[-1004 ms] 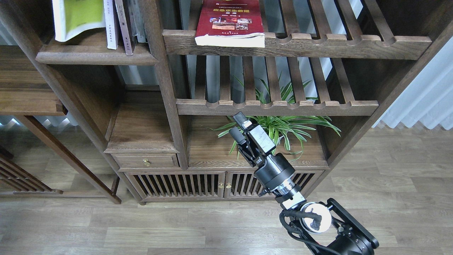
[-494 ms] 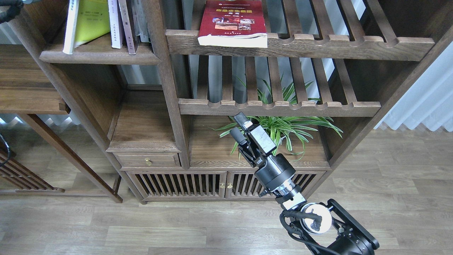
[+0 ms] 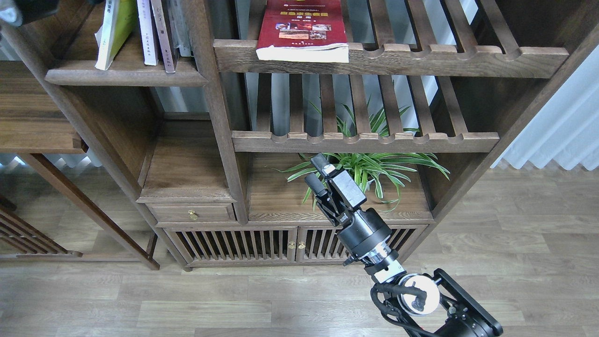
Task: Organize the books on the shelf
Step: 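Withdraw the left gripper from the top shelf, then raise the right gripper up to the red book on the top shelf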
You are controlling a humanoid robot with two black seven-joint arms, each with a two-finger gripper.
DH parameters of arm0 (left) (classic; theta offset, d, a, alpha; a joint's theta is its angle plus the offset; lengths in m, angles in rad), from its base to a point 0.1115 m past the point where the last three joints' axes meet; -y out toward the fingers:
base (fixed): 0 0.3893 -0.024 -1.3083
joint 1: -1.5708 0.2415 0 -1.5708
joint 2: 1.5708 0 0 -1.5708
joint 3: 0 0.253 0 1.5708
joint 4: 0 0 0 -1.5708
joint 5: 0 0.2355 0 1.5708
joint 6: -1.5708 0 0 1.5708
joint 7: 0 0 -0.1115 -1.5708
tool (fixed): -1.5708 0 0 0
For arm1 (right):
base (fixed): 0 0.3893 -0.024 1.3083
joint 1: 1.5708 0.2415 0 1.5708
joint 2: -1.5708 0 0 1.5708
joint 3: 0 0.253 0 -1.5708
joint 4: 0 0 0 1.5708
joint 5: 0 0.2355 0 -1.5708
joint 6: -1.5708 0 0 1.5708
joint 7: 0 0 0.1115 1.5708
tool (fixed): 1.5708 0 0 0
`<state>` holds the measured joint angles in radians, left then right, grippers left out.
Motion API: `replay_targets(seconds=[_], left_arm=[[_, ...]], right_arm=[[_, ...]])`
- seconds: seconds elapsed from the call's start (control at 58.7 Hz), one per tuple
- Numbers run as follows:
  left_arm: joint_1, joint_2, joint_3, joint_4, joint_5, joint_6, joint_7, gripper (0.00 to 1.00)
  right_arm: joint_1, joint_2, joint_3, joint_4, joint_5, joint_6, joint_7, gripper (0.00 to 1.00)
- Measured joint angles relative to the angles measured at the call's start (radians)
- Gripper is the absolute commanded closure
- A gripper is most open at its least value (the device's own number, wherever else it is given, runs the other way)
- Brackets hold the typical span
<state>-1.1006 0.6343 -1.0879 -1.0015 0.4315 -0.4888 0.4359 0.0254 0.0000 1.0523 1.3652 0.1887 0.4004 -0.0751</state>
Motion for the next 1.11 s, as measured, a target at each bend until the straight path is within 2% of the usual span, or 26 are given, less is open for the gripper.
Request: replay_targets(seconds=[0.255,0.46,0.596,0.647,0.732,0.783,0.902,0.936,1.107], left_arm=[[0.142,0.095,-0.044,-0.169,-0.15,0.0,0.011,0.5],[0.242,0.147,-0.136,-0.286,-0.188,0.0,0.011,0.49],[0.326,0.168,-0.165,-0.331,-0.245,0.0,0.01,0.45],[0.359,0.168,-0.168,-0.339,-0.263,0.0,0.004,0.41],[0.407,0.149,-0.177,-0.342,-0.277,0.0,-0.007,0.29],[0.445,0.129,-0.181,-0.343,-0.282,0.0,-0.011,0.16],[0.56,0.044,-0.195,-0.343,-0.302,0.0,-0.014,0.11],[0.622,-0.011,-0.21,-0.343,-0.32,0.0,-0.014,0.03],[0.744,-0.123,-0.227,-0.341,-0.344,0.0,-0.015,0.01]], right_arm=[[0.024,0.0,0.009,0.0,0.0,-0.024,0.0,0.02],[0.046,0.0,0.012,0.0,0.0,-0.051,0.0,0.02],[0.063,0.0,0.012,0.0,0.0,-0.069,0.0,0.02],[0.078,0.0,0.012,0.0,0.0,-0.071,0.0,0.02],[0.107,0.0,0.014,-0.001,0.0,-0.08,0.002,0.02],[0.126,0.0,0.015,-0.002,0.0,-0.09,0.003,0.02],[0.166,0.0,0.028,-0.004,0.001,-0.123,0.006,0.02],[0.18,0.0,0.034,-0.004,0.002,-0.134,0.007,0.02],[0.194,0.0,0.036,-0.004,0.002,-0.141,0.016,0.02]])
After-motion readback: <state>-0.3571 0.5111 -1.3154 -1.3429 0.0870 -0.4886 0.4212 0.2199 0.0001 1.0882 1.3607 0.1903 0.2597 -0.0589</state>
